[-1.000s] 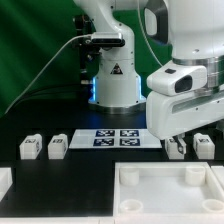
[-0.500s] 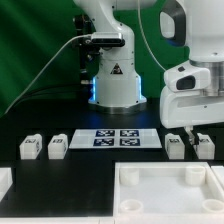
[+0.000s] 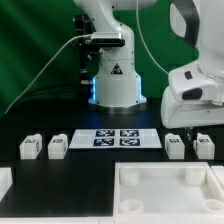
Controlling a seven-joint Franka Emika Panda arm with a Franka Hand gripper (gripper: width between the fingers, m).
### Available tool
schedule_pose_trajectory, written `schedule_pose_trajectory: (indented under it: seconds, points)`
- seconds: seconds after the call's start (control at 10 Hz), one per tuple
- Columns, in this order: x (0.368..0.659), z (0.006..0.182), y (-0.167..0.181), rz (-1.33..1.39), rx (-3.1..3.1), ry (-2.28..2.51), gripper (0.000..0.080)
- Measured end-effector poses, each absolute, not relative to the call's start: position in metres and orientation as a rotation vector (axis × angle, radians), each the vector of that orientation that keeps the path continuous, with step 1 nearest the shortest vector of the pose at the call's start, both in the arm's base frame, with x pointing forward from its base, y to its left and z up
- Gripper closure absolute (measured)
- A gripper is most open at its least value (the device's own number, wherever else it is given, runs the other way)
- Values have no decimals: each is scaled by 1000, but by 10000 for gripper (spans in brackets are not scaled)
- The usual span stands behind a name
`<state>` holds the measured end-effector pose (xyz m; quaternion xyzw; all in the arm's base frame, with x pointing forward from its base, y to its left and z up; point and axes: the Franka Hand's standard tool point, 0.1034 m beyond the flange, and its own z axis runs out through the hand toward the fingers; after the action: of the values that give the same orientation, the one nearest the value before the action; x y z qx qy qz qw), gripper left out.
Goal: Assemble one leg
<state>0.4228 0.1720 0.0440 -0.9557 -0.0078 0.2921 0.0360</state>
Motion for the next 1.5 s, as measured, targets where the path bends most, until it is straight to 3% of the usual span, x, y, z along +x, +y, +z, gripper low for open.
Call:
schedule_pose_trajectory:
  seconds: [0.3,1.5]
  points:
    - [423,39,169,1175,-2841,-37,150]
    - [395,12,181,1326,-2807,-20,150]
